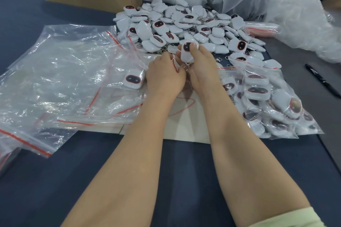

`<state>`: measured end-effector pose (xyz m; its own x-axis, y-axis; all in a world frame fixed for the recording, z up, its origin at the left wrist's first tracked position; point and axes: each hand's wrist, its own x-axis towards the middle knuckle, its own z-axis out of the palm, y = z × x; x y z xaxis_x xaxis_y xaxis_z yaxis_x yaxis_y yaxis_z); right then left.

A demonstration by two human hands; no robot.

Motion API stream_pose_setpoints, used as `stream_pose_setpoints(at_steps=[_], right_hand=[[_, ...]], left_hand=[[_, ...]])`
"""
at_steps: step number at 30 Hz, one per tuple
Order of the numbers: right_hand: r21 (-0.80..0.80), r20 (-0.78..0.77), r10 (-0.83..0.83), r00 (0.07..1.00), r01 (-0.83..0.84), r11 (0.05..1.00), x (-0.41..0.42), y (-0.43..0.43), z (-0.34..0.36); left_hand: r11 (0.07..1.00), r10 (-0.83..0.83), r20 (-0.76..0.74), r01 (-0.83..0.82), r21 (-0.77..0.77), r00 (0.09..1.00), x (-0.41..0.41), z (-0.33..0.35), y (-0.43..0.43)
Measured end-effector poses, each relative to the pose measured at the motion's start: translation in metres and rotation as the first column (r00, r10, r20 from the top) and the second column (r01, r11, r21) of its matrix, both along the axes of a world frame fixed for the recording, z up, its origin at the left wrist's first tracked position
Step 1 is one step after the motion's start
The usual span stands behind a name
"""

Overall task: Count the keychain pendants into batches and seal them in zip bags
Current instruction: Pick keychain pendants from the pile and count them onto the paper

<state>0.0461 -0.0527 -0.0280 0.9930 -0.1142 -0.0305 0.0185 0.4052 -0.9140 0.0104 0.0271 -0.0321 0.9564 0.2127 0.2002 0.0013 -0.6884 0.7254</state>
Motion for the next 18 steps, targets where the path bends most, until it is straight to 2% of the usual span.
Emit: stream_pose_setpoints(at_steps=[2, 6, 12, 18], right_hand=[[0.021, -0.003, -0.013, 1.0, 0.013, 1.0, 0.0007, -0.0004, -0.0006], [-0.078, 0.048, 0.005, 0.999, -0.001, 0.997, -0.0009, 0.0015, -0.0025], [0.025, -0.01, 0.023, 1.0, -0.023, 0.999, 0.0011, 0.0009, -0.0006], [0.0, -0.023, 0.047, 0.999, -0.047, 0.999, 0.0018, 0.0015, -0.0034]], left_hand=[[1.0, -0.003, 0.002, 0.003, 0.003, 1.0, -0.0004, 0.0003, 0.0001], [1.0, -0.003, -0.008, 0.003, -0.002, 1.0, -0.0005, 0.0007, 0.0001], [1.0, -0.008, -0.003, 0.008, -0.009, 1.0, -0.0019, 0.0013, 0.0], [1.0, 0.002, -0.002, -0.002, 0.0, 1.0, -0.0019, 0.0015, -0.0004]])
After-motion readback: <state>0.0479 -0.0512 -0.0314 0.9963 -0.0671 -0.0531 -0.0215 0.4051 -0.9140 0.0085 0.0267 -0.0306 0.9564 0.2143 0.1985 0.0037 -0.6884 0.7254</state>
